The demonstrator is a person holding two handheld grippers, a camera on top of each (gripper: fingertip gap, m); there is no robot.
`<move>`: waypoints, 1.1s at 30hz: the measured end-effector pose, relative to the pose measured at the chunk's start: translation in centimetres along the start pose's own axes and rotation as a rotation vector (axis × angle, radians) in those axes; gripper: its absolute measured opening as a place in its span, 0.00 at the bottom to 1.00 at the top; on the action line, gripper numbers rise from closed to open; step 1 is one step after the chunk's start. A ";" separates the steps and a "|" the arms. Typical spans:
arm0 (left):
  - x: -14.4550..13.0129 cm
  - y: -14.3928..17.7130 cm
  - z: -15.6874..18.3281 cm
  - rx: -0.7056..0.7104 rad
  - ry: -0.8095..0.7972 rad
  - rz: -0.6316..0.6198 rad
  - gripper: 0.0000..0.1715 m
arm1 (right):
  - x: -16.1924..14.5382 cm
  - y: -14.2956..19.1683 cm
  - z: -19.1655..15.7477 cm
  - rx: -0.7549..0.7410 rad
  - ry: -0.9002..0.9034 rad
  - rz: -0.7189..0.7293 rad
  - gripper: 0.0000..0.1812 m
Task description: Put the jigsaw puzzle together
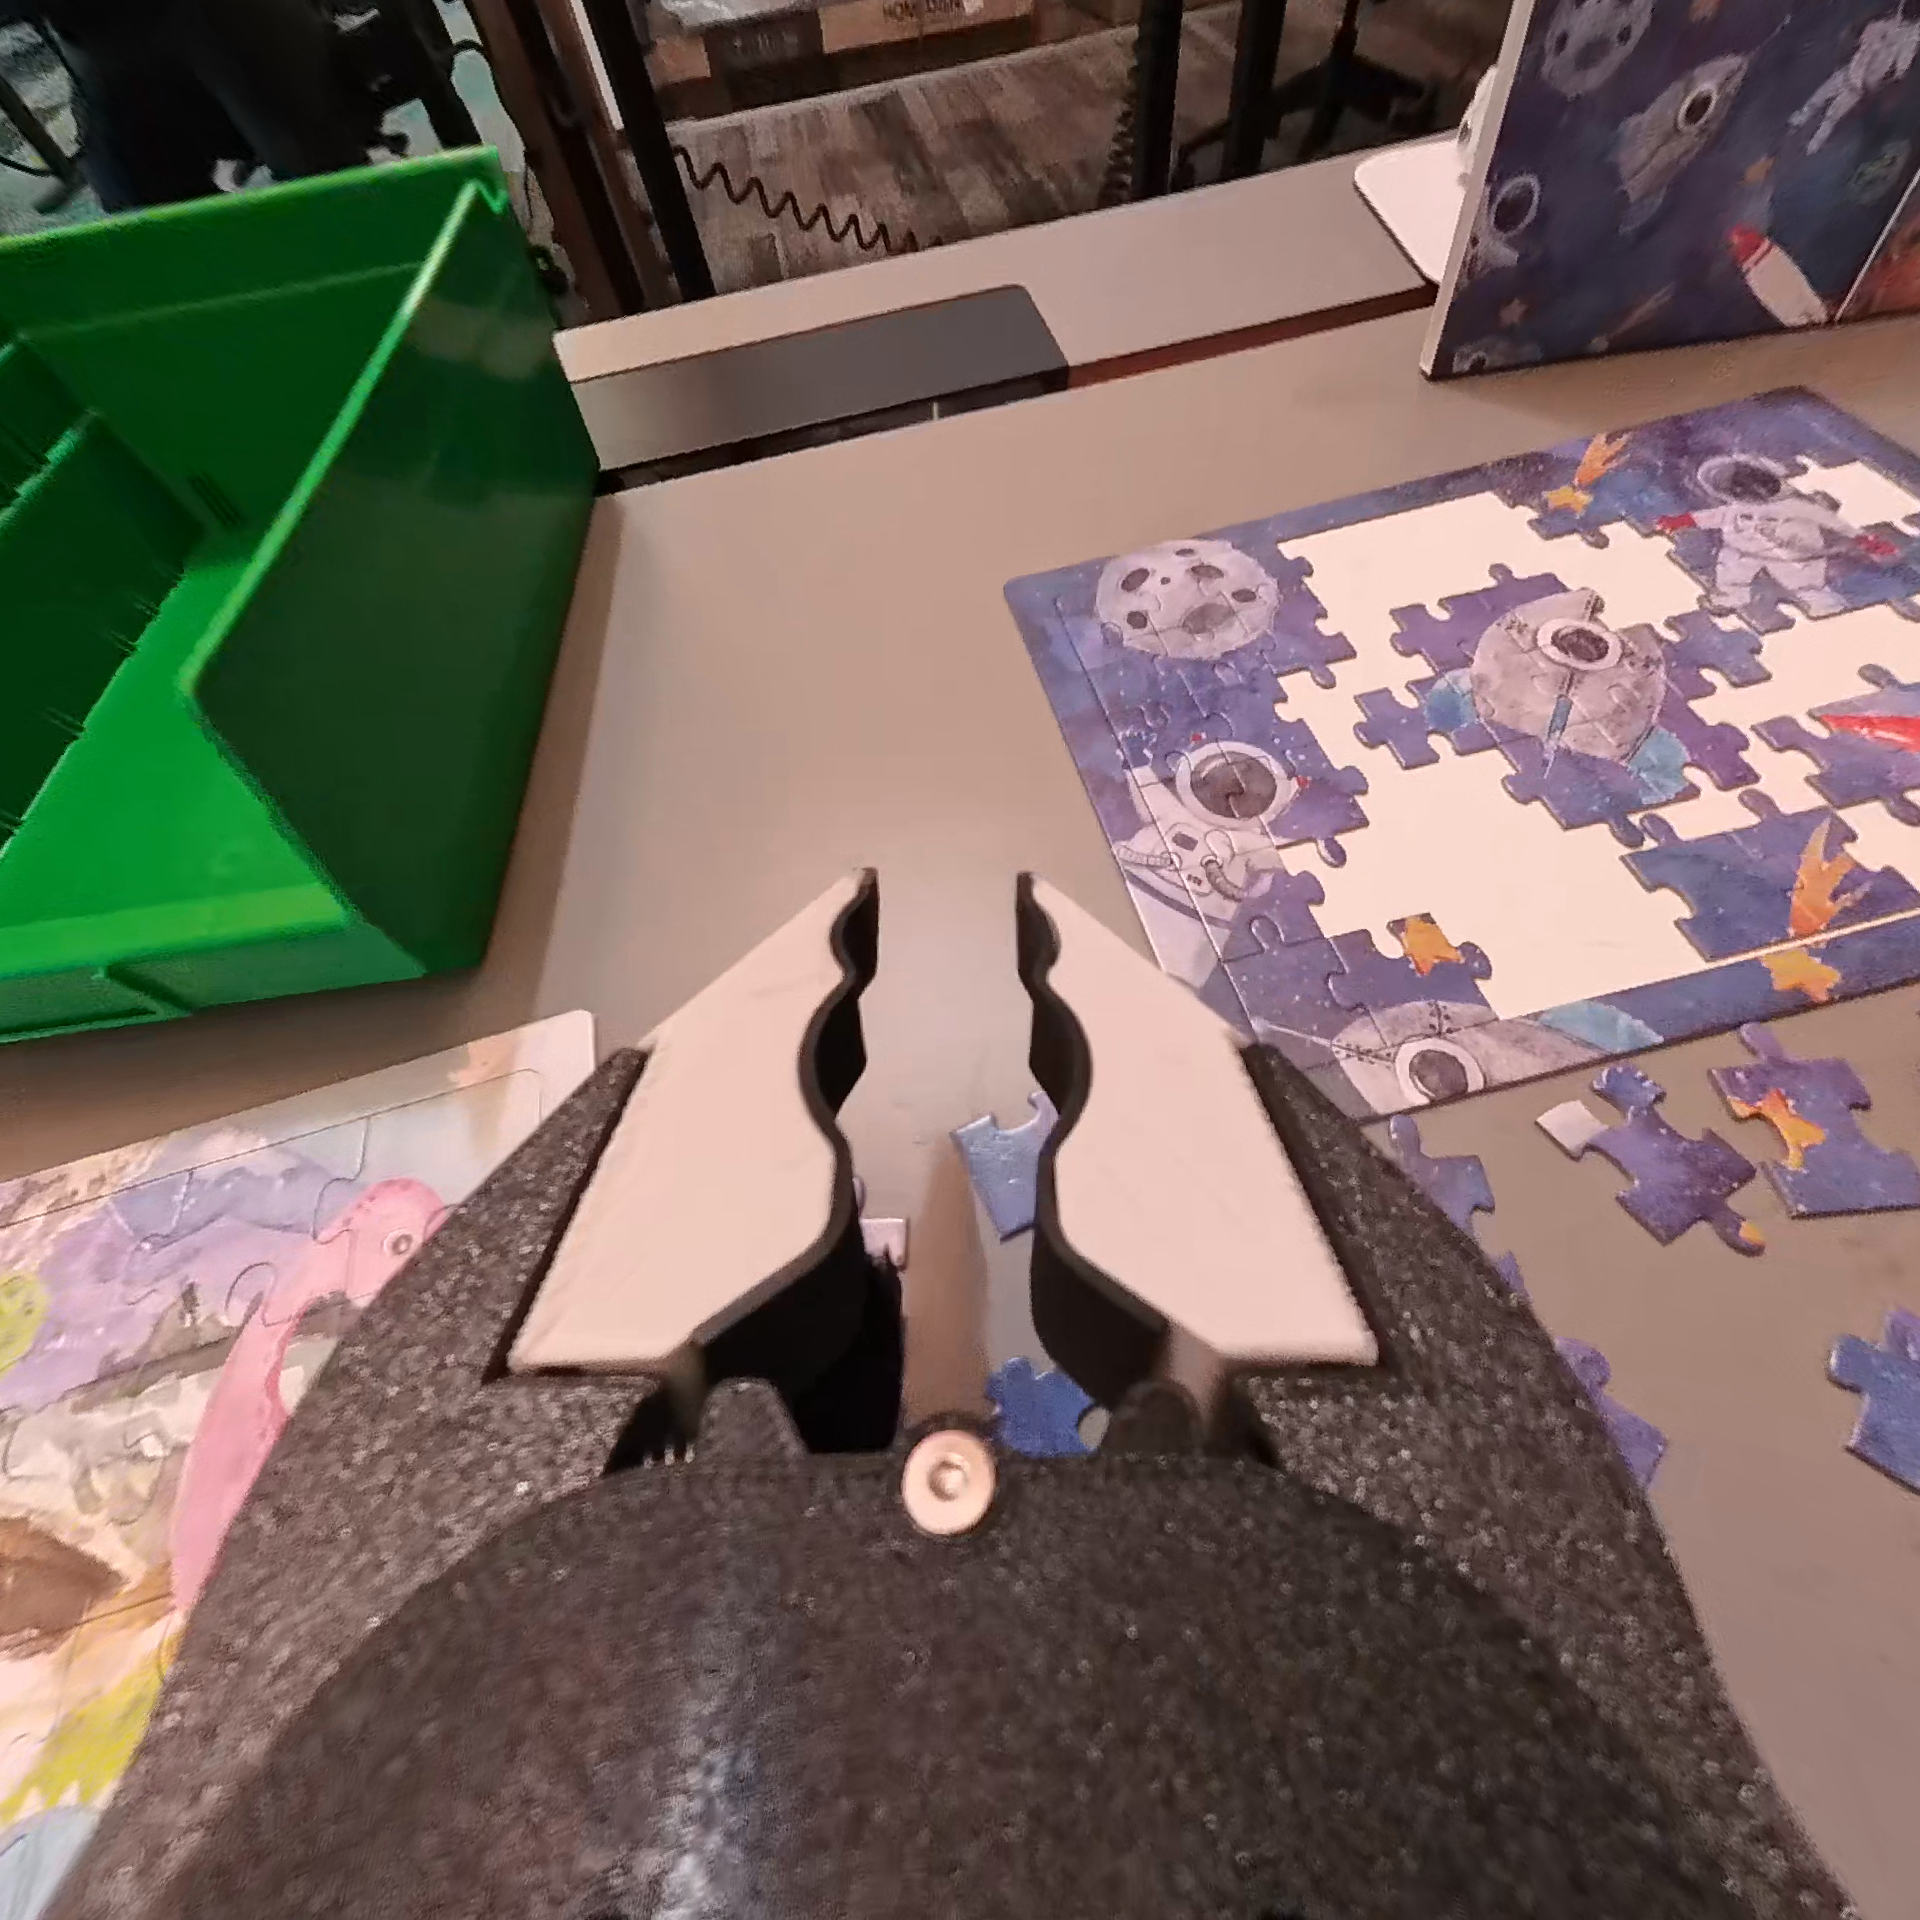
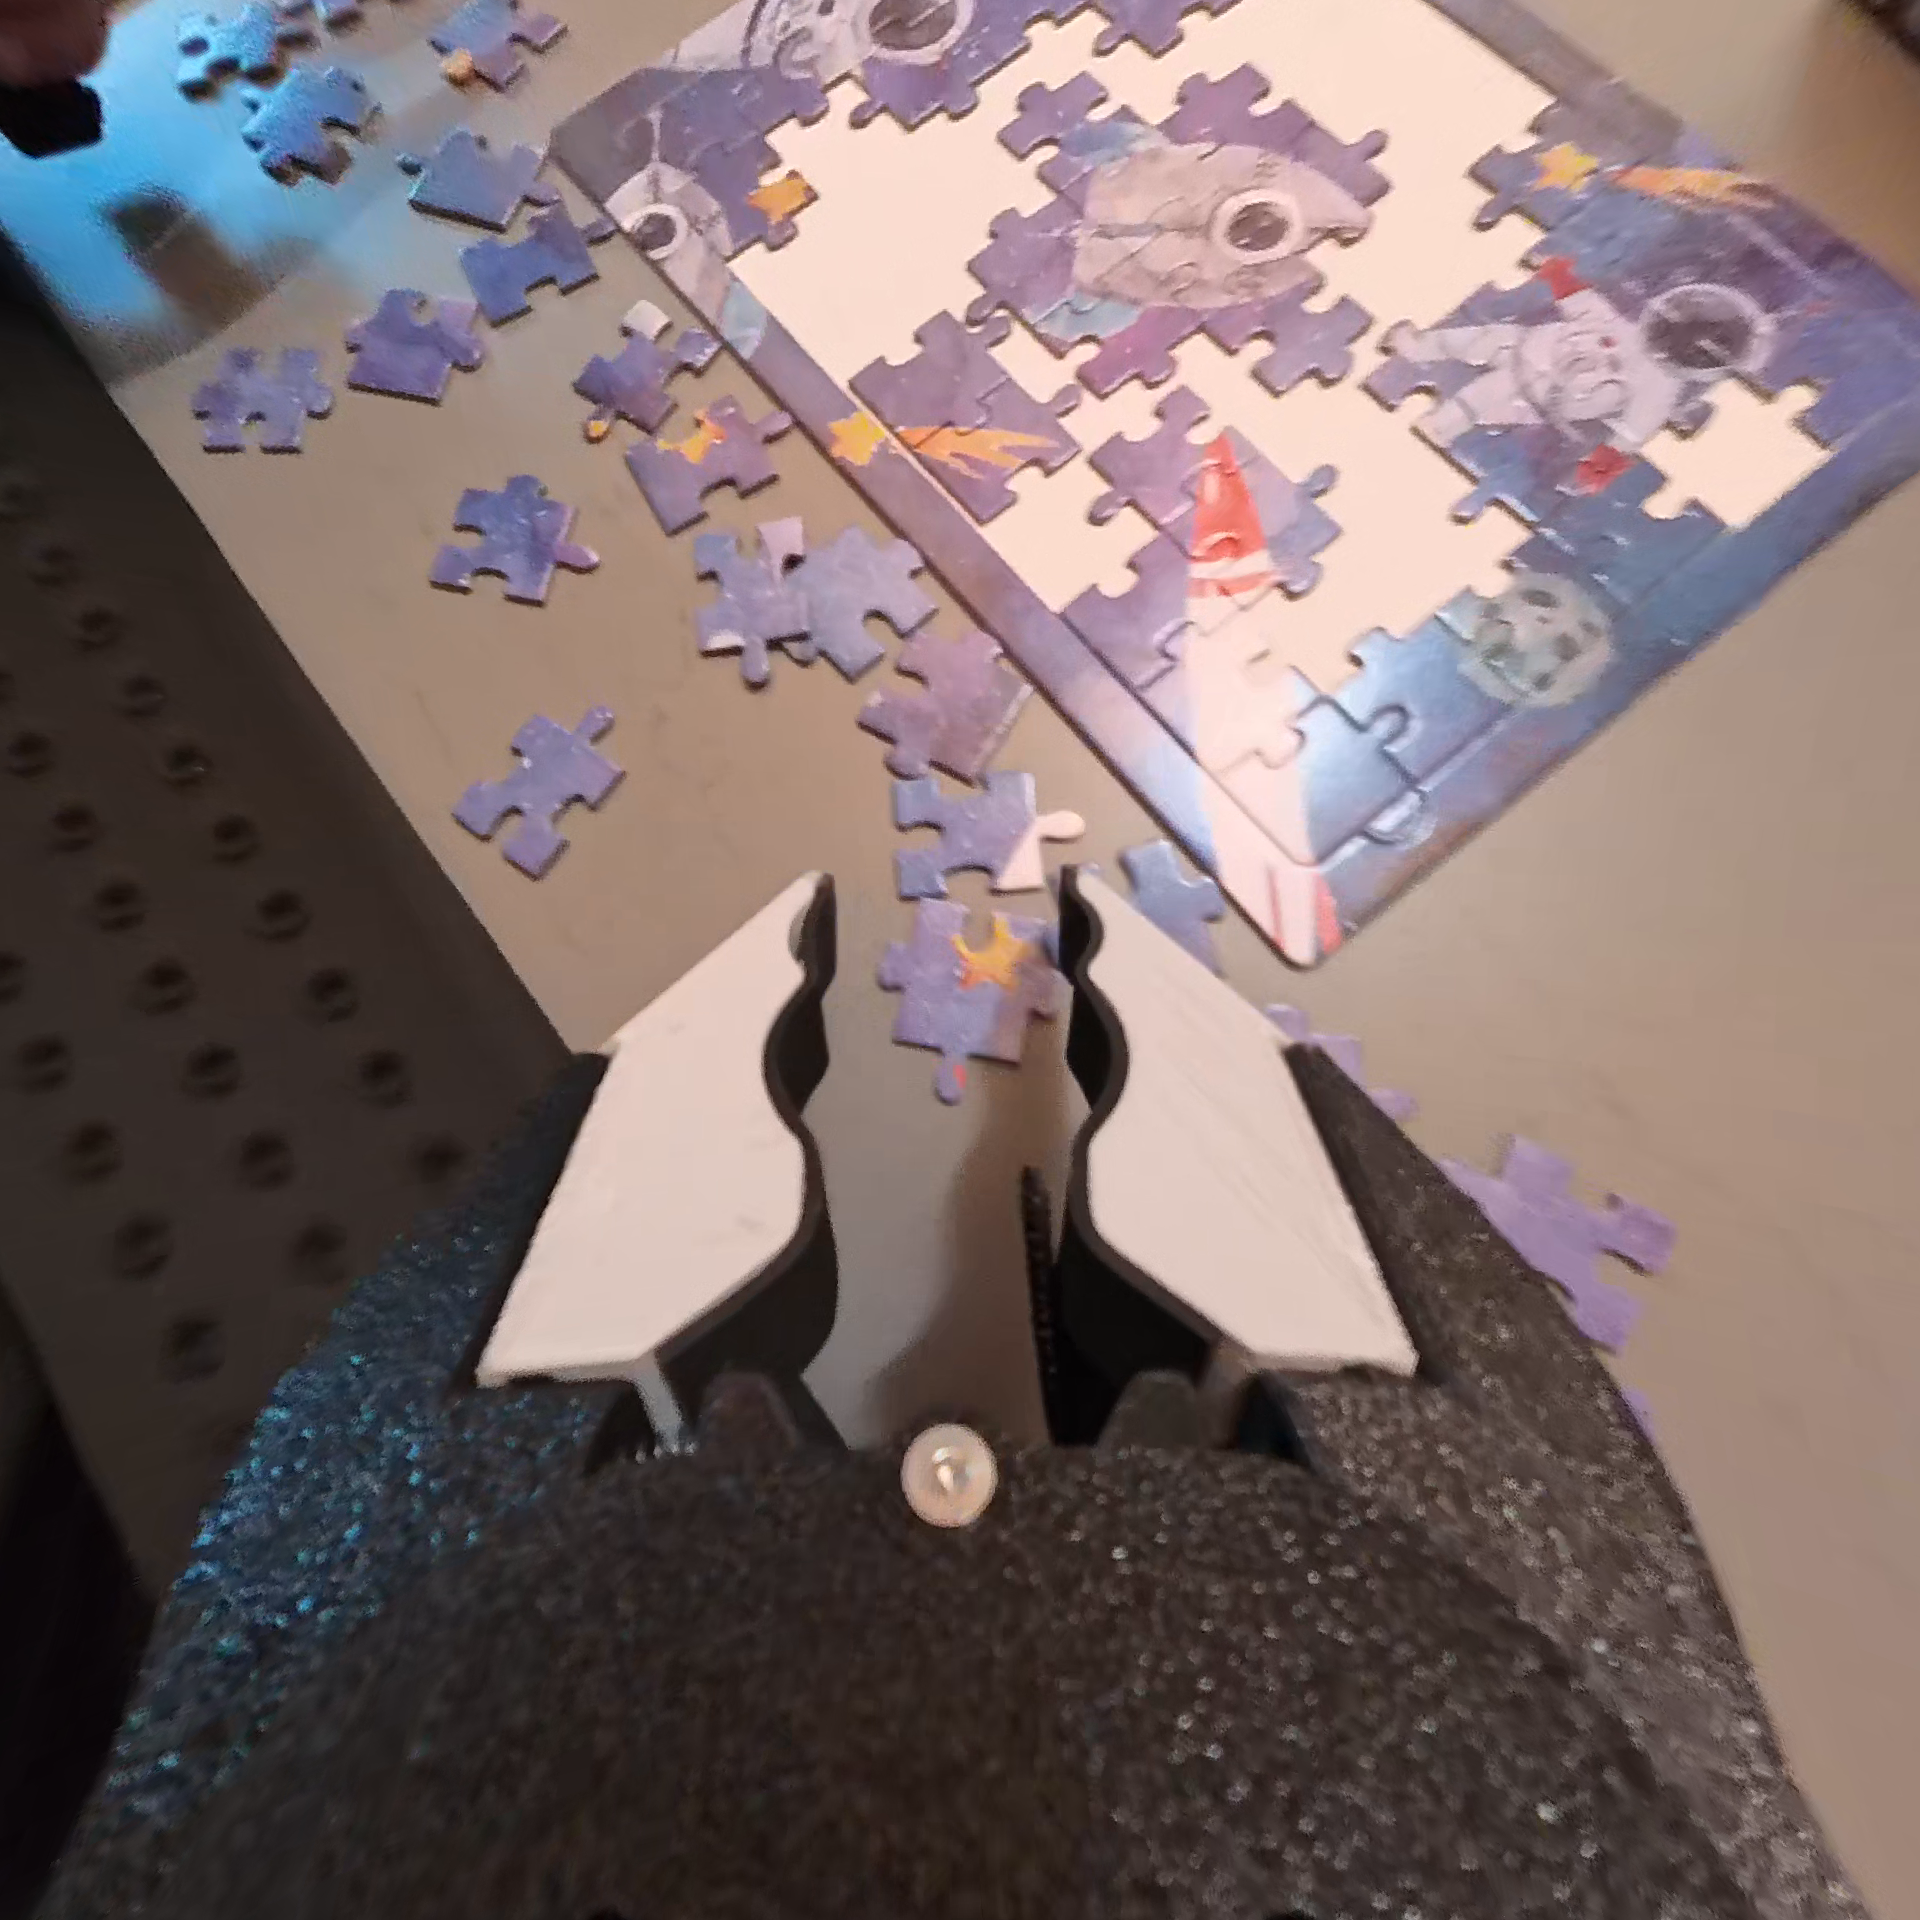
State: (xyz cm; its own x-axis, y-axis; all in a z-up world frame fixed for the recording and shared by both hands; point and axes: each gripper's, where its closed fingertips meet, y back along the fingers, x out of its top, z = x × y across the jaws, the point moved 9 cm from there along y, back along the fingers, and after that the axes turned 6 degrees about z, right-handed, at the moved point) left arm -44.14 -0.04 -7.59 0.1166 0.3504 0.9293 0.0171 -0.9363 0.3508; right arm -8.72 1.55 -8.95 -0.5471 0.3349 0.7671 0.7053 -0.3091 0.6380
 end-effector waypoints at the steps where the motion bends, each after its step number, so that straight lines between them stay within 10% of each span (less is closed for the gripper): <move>1: 0.0 -0.1 0.0 0.001 -0.005 -0.004 0.15 | 0.1 -0.5 -0.3 0.012 -0.007 -0.012 0.24; 19: 0.7 0.2 0.4 -0.038 0.029 0.020 0.15 | 0.4 -1.8 0.3 -0.067 0.059 -0.081 0.04; 27: 2.7 2.0 9.8 -0.652 0.091 -0.127 0.17 | 0.7 -1.1 -0.6 0.004 0.082 -0.036 0.02; 33: 0.9 2.8 15.5 -0.789 -0.134 -0.197 0.20 | 0.4 -1.2 -1.8 0.068 0.144 -0.040 0.17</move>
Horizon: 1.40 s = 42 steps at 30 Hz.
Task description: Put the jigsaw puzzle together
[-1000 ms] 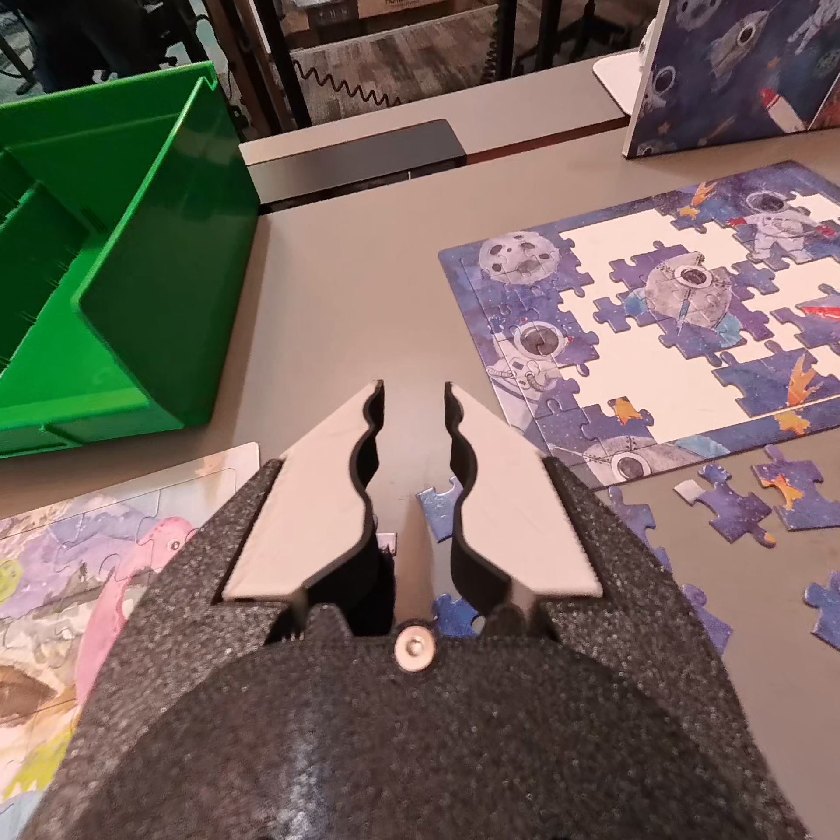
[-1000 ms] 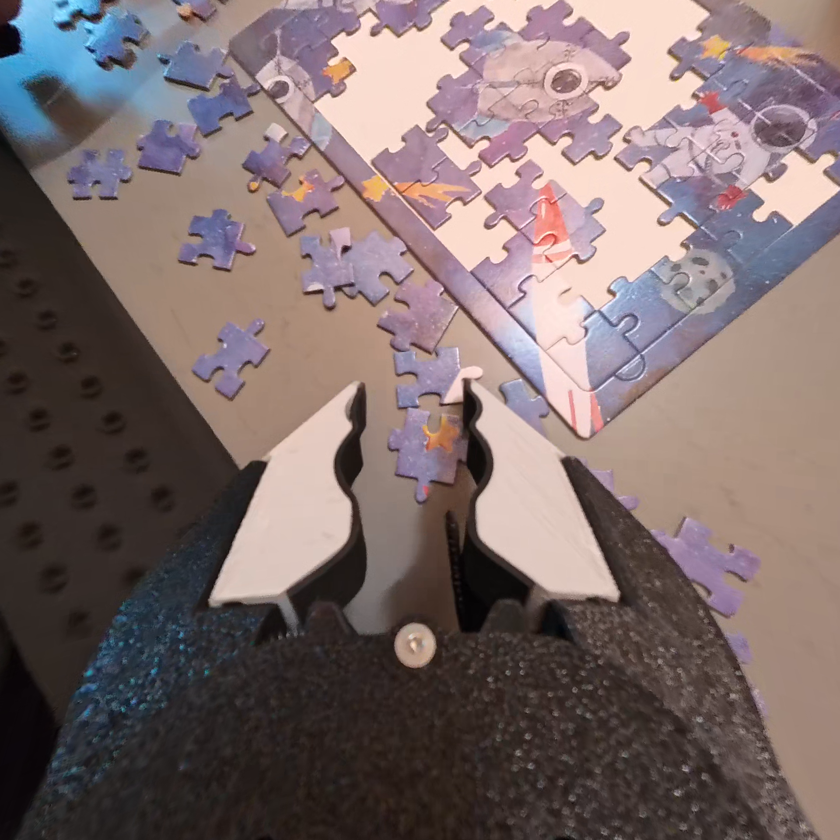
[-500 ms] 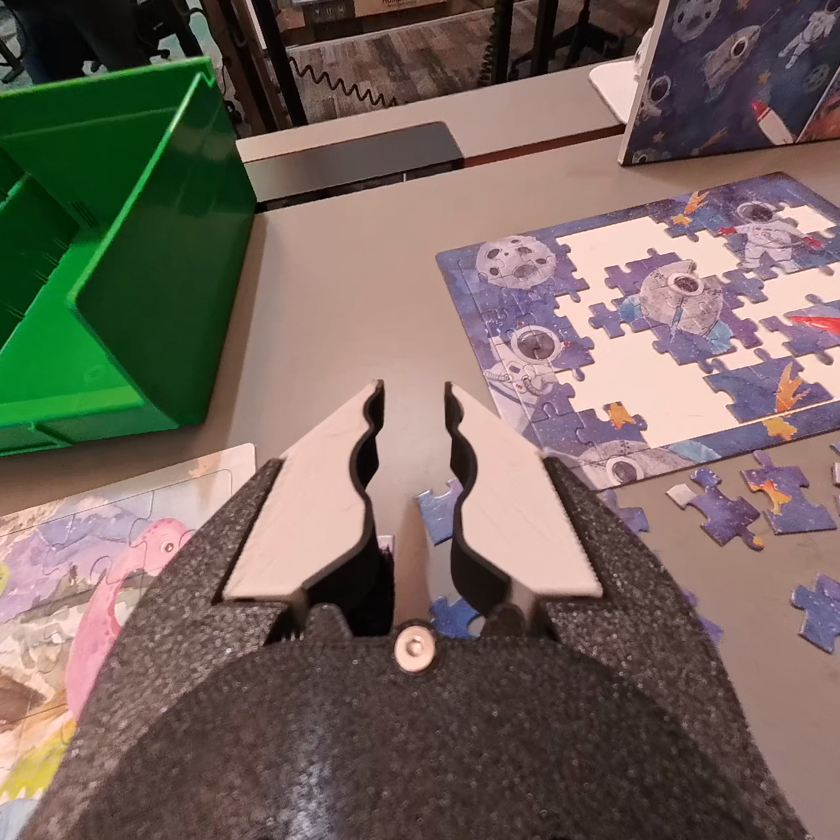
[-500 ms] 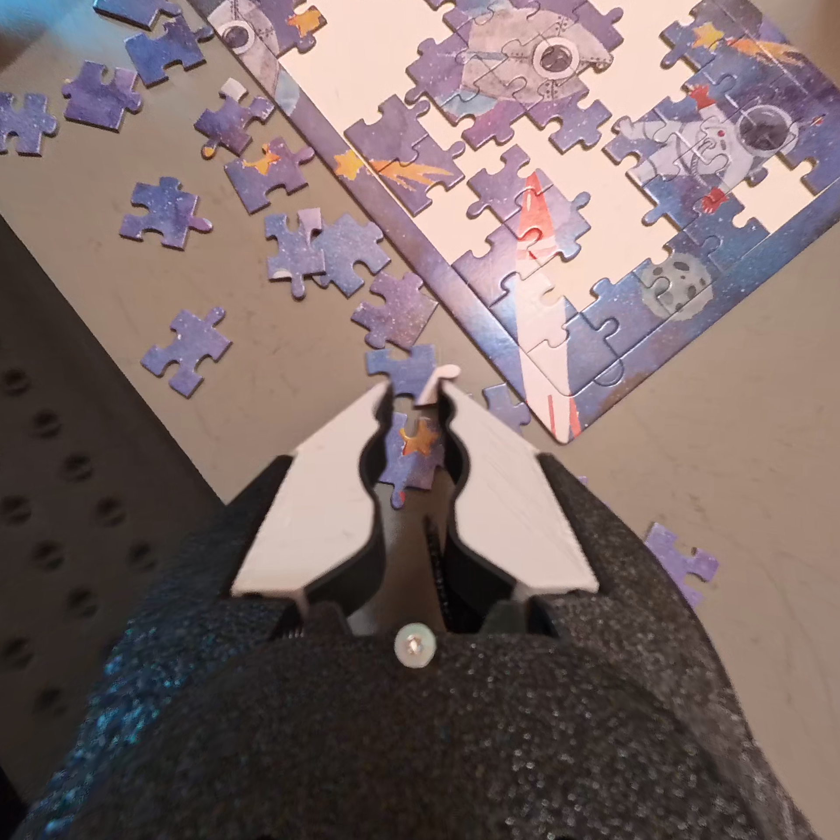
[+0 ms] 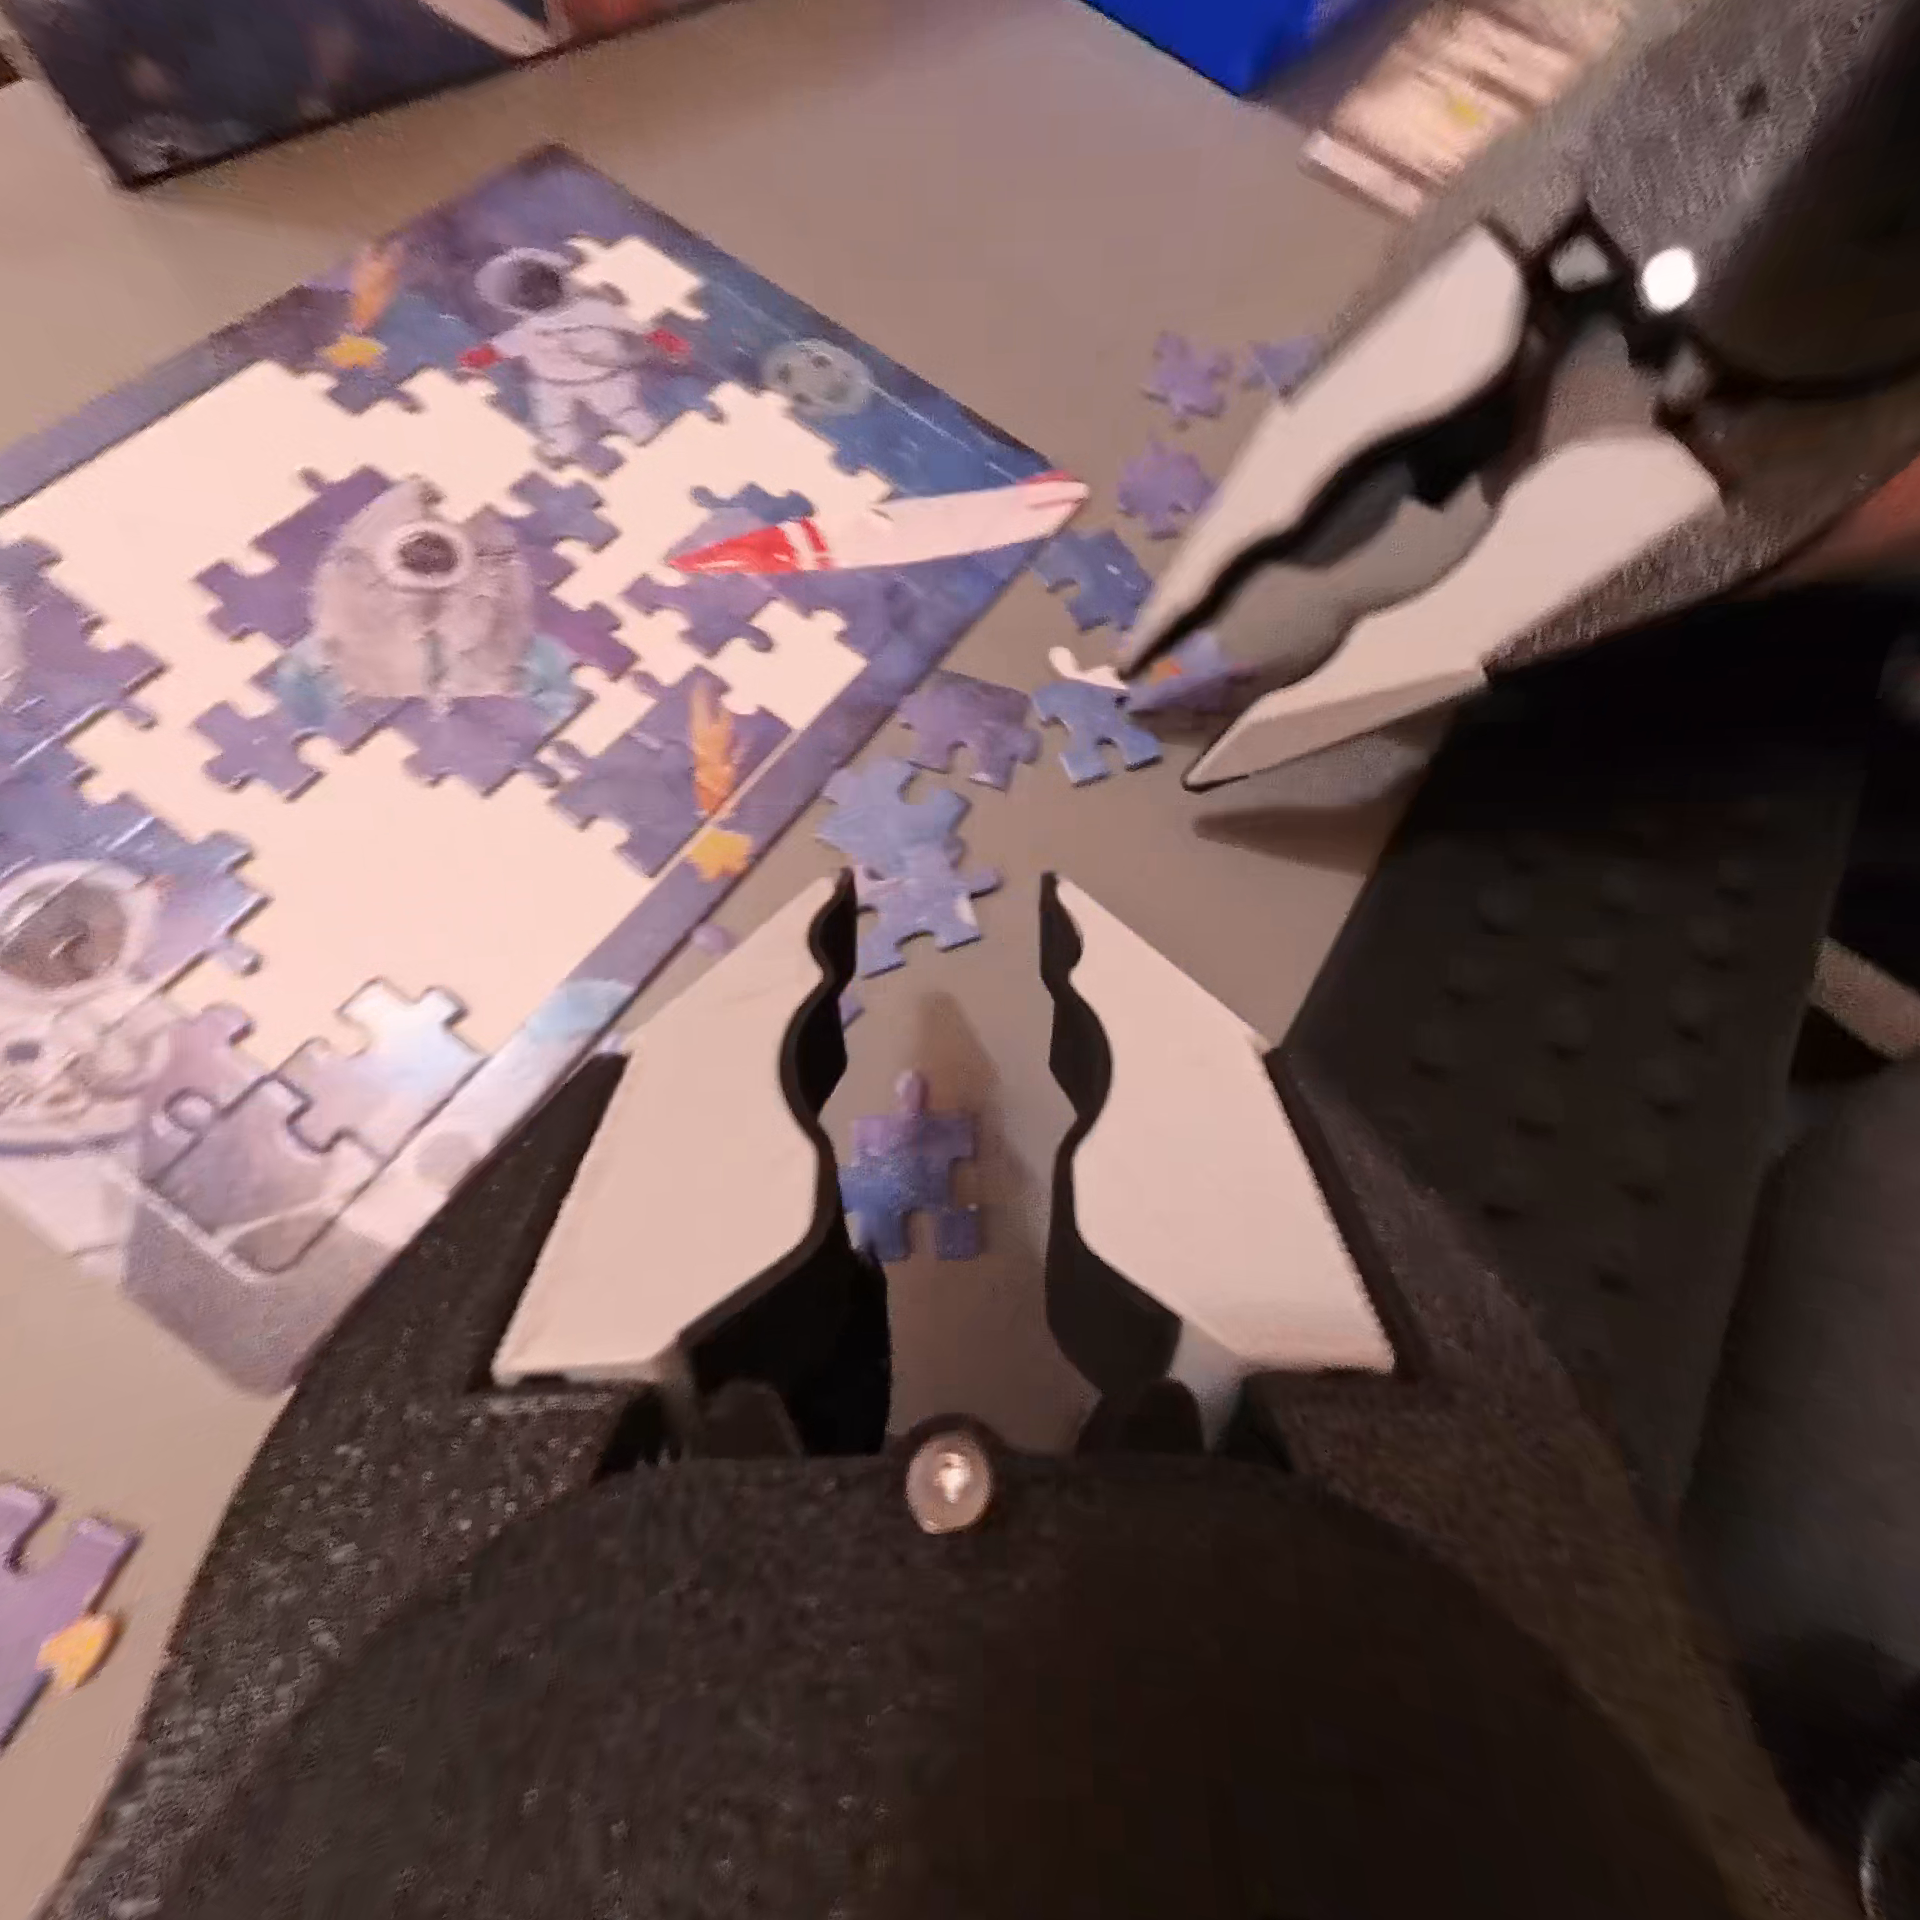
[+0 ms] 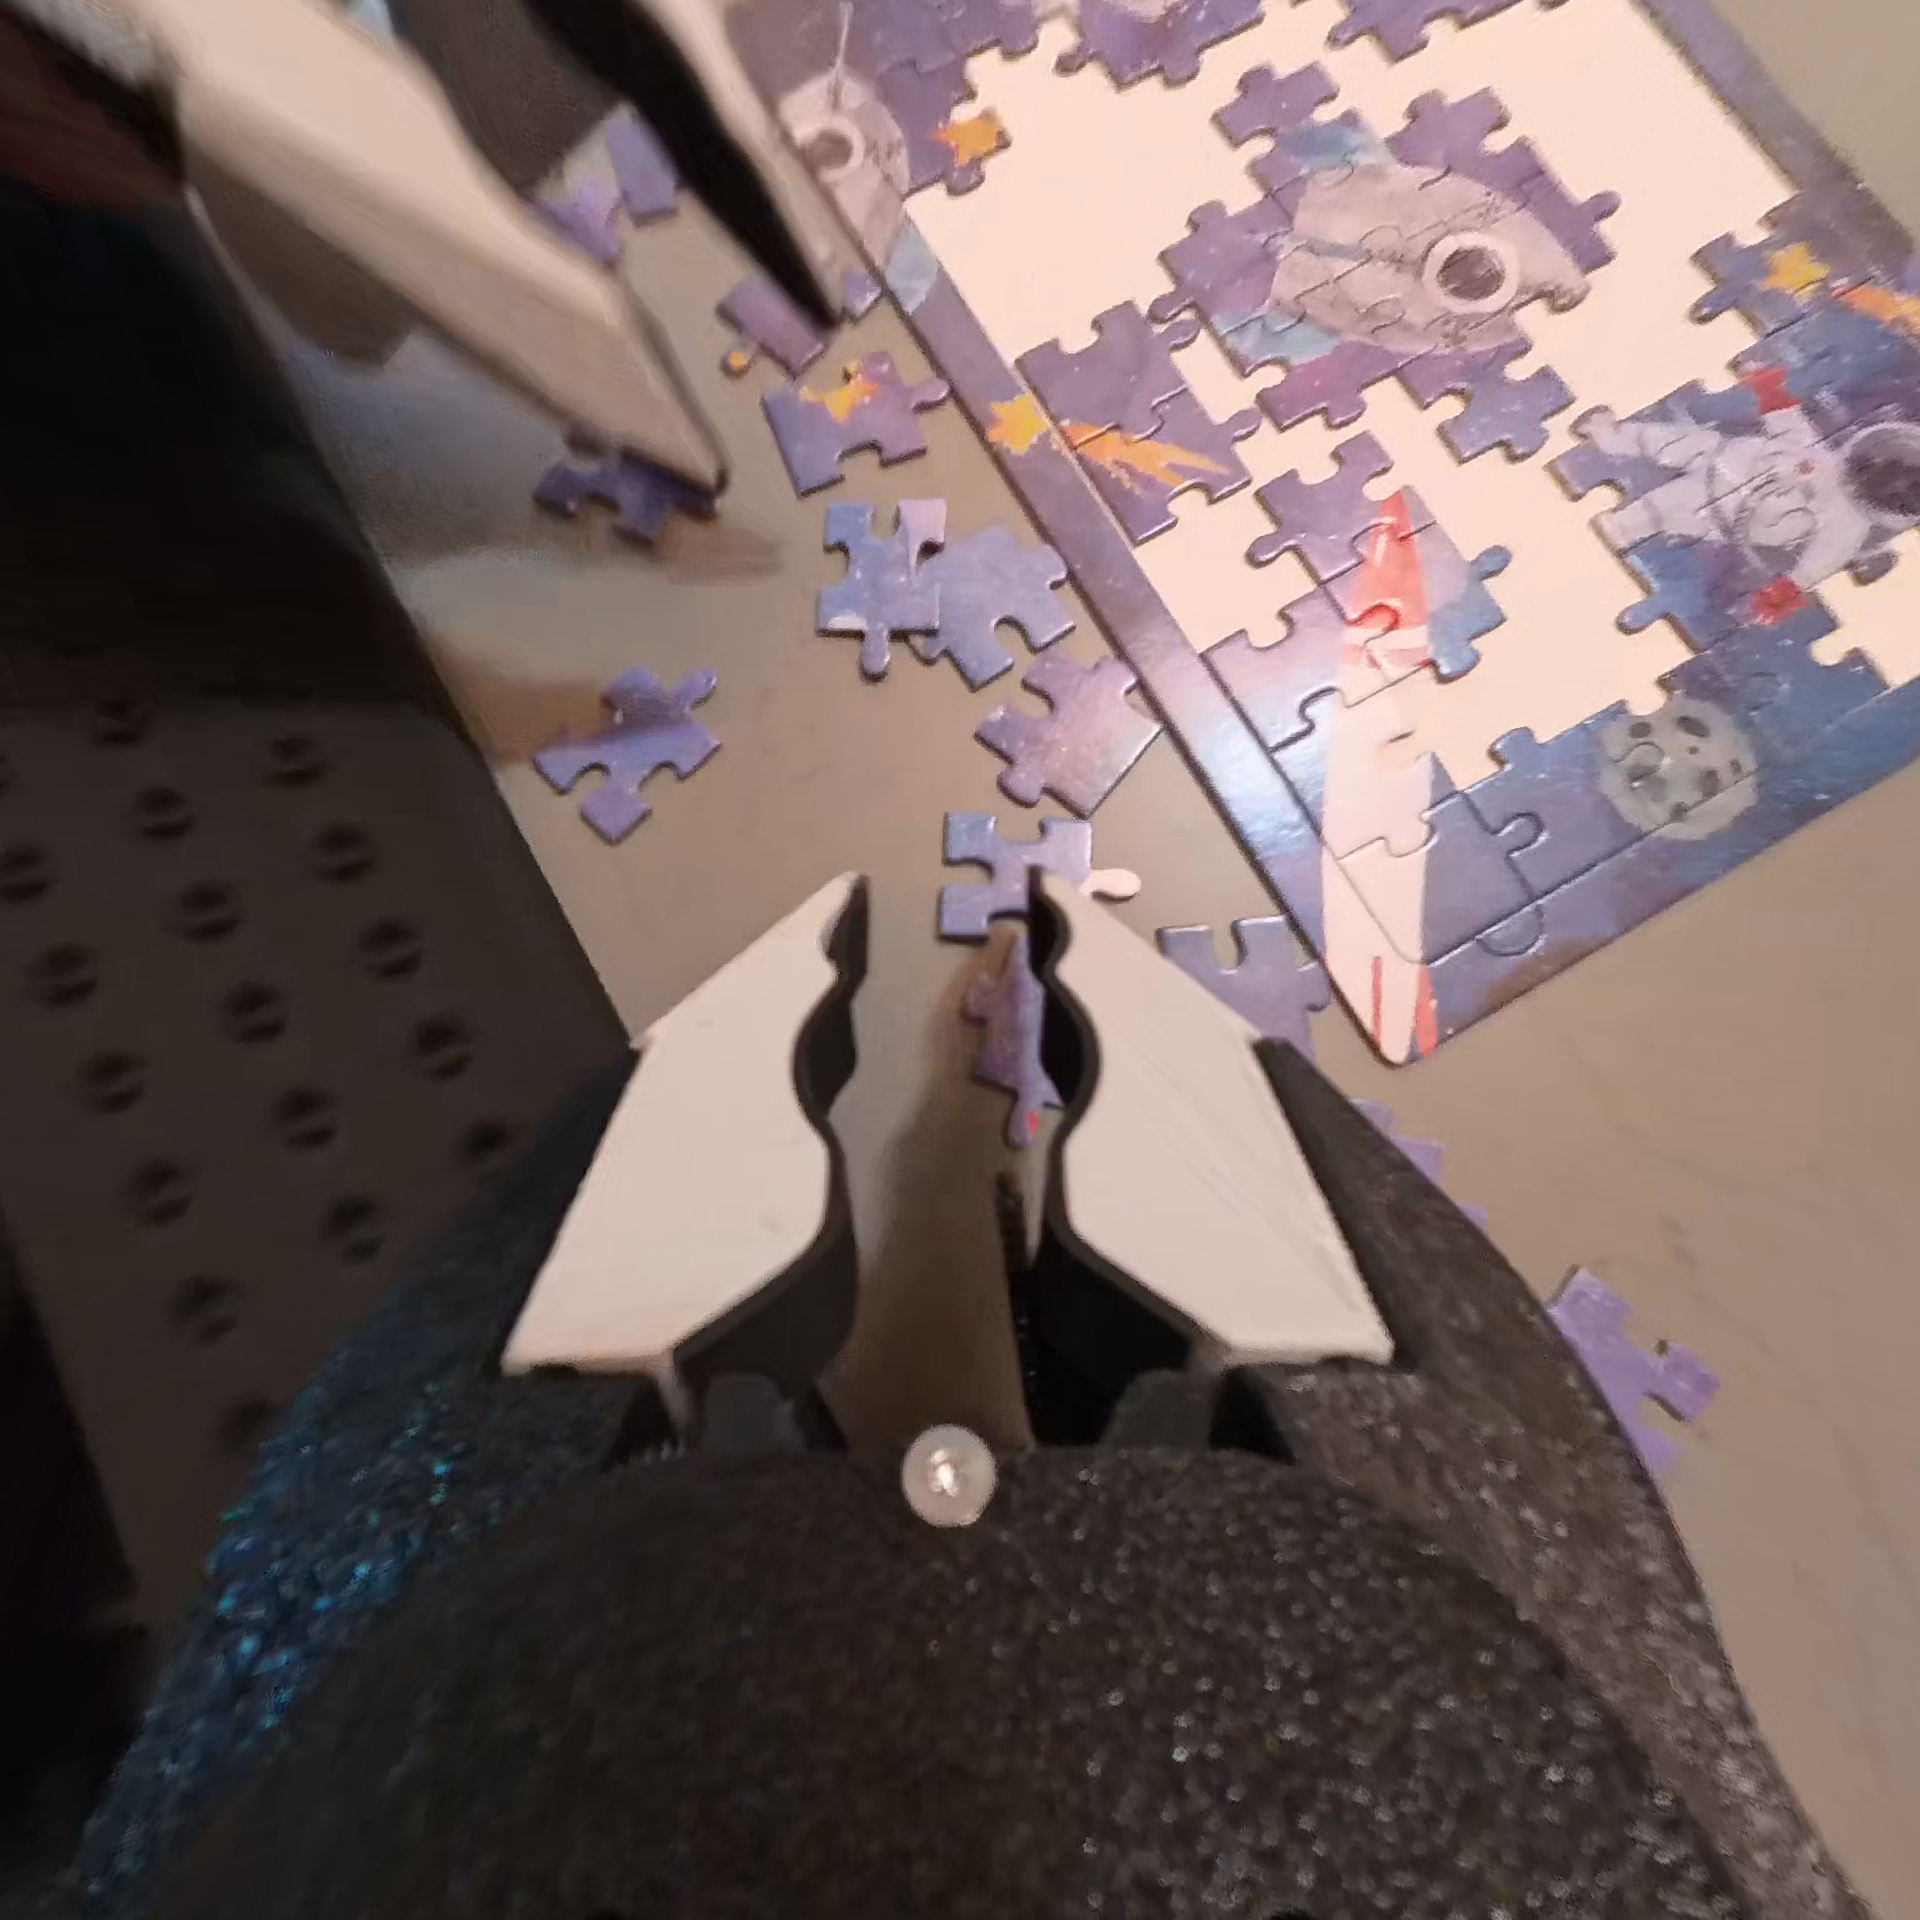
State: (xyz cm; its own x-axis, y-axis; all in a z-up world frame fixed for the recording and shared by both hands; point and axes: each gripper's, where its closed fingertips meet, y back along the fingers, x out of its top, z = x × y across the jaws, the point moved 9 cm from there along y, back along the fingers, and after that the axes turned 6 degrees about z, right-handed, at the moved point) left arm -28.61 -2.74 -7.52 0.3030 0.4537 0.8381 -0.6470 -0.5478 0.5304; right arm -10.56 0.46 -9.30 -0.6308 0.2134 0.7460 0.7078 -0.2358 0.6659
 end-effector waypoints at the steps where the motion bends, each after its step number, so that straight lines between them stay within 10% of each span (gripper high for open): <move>1: 0.0 -0.3 0.6 -0.022 -0.030 -0.007 0.20 | 0.3 0.1 0.1 0.003 -0.012 0.022 0.21; 8: -0.3 -3.3 2.8 -0.121 -0.088 -0.125 0.00 | -0.2 -1.2 1.7 0.004 -0.035 -0.070 0.24; 24: -0.3 -4.1 2.0 -0.025 -0.208 -0.108 0.00 | 0.0 -0.2 -1.3 0.141 0.027 -0.022 0.16; 42: 0.2 -2.6 -0.5 -0.135 0.172 -0.016 0.14 | 0.5 -1.2 -2.2 0.062 0.129 -0.056 0.14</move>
